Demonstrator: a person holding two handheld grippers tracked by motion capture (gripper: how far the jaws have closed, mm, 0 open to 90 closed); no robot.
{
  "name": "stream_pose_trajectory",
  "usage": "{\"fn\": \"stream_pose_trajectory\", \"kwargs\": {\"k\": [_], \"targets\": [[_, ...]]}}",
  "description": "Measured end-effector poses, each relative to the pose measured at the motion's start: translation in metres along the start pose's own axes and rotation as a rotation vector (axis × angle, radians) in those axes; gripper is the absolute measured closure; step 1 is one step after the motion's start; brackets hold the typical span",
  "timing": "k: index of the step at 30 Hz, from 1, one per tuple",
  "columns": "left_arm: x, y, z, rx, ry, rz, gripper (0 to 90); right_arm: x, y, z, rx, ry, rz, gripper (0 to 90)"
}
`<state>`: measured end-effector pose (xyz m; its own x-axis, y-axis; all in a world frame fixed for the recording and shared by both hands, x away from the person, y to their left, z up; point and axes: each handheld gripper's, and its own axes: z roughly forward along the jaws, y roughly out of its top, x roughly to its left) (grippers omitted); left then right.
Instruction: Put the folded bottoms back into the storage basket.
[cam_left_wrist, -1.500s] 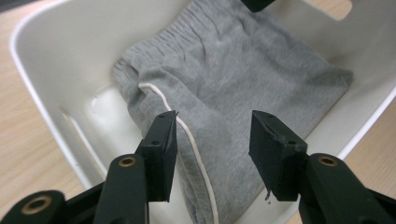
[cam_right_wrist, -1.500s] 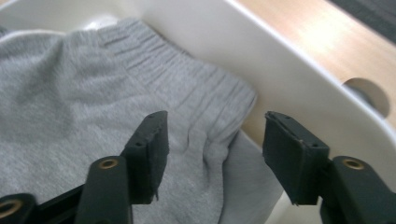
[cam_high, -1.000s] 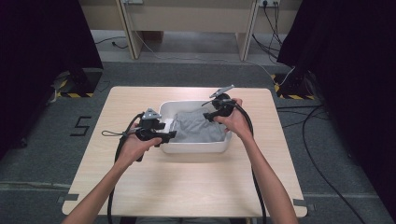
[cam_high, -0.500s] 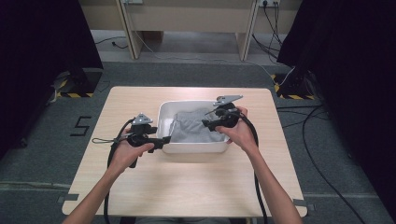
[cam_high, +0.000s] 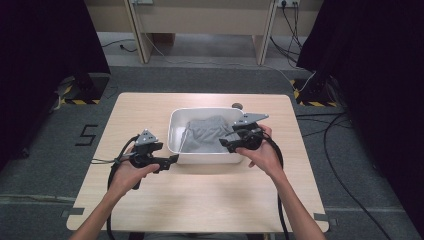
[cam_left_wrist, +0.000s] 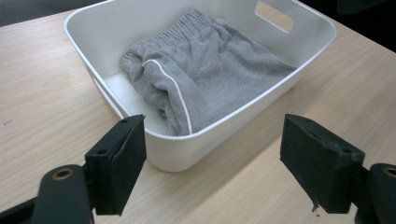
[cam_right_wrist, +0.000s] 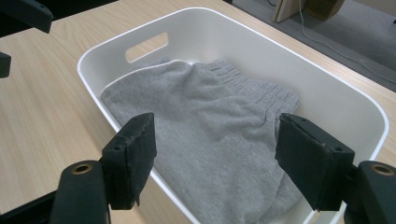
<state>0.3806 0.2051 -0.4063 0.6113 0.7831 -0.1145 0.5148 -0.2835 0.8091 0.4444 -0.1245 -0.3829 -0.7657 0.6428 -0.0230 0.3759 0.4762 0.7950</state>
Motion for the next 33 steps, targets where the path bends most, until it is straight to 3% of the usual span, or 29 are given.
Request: {"fn": "stream_pose_trajectory", "kwargs": {"k": [9,25,33], "targets": [[-0.008,-0.02,-0.012,-0.014,-0.003,-0.004,21.9,0.01,-0.015,-0.014,-0.019,-0.016,-0.032,29.6],[-0.01,-0.051,-0.018,-0.02,0.011,-0.025,21.6,0.018,-0.044,-0.03,-0.034,-0.037,-0.011,29.2],[-0.011,-0.065,-0.021,-0.022,0.014,-0.003,21.2,0.021,-0.068,-0.037,-0.033,-0.057,0.021,28.4]]}}
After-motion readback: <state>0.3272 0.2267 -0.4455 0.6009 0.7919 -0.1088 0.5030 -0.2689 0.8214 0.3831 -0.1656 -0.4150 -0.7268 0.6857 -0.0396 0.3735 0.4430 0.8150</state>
